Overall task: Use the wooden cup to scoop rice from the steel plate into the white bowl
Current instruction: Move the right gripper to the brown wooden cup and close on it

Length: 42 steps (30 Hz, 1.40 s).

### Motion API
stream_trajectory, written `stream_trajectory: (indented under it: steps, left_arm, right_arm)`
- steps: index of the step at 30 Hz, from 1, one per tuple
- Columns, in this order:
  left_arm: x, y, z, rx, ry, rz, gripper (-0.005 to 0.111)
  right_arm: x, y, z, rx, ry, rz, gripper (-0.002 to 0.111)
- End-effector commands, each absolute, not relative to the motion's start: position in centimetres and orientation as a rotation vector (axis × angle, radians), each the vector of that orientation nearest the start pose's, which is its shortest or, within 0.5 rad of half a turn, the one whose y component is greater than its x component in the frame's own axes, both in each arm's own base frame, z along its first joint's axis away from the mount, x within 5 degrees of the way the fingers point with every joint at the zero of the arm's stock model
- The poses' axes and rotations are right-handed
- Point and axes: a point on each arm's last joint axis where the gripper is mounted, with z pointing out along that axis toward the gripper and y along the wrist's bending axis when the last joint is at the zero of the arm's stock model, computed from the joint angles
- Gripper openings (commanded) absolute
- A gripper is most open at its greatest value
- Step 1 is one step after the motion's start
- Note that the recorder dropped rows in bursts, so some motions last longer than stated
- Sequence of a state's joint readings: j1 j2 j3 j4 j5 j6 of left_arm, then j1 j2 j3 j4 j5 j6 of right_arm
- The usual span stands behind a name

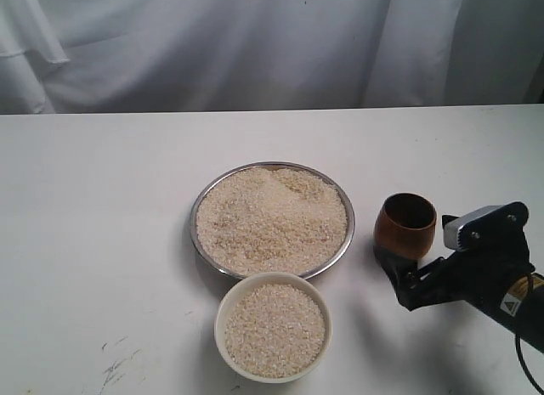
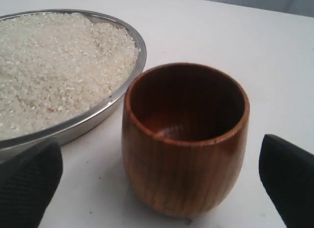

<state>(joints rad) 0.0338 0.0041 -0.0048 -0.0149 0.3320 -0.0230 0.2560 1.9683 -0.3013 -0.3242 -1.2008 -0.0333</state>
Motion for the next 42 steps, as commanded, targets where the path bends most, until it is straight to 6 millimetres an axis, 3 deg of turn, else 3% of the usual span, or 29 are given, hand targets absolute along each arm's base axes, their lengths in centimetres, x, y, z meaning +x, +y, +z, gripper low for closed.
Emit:
stream_trajectory:
  steps: [1, 6, 13, 18, 25, 36, 42]
  left_arm:
    - [5.4, 0.2, 18.4, -0.062, 1.801, -0.005, 0.000]
    - [5.4, 0.2, 18.4, -0.062, 1.801, -0.005, 0.000]
    - [5.4, 0.2, 18.4, -0.062, 1.801, -0.005, 0.000]
    - [5.4, 0.2, 18.4, -0.062, 1.801, -0.005, 0.000]
    - [5.4, 0.2, 18.4, -0.062, 1.801, -0.005, 0.000]
    - [5.4, 0.2, 18.4, -0.062, 1.801, -0.005, 0.000]
    - [5.4, 0.2, 18.4, -0.062, 1.801, -0.005, 0.000]
  right_arm:
    - [24.2, 9.1, 8.3, -0.579, 1.900, 0.377, 0.105]
    - [26.3, 9.9, 8.3, -0.603, 1.951, 0.401, 0.105]
    - [26.3, 10.0, 5.9, -0.524, 1.954, 0.468, 0.105]
    - [26.3, 9.9, 5.8, -0.509, 1.945, 0.461, 0.101]
    - [26.5, 9.9, 6.0, -0.484, 1.930, 0.459, 0.080]
    - [26.4, 10.1, 6.3, -0.489, 1.896, 0.501, 0.030]
    - [26.4, 10.2, 6.4, -0.489, 1.887, 0.506, 0.017]
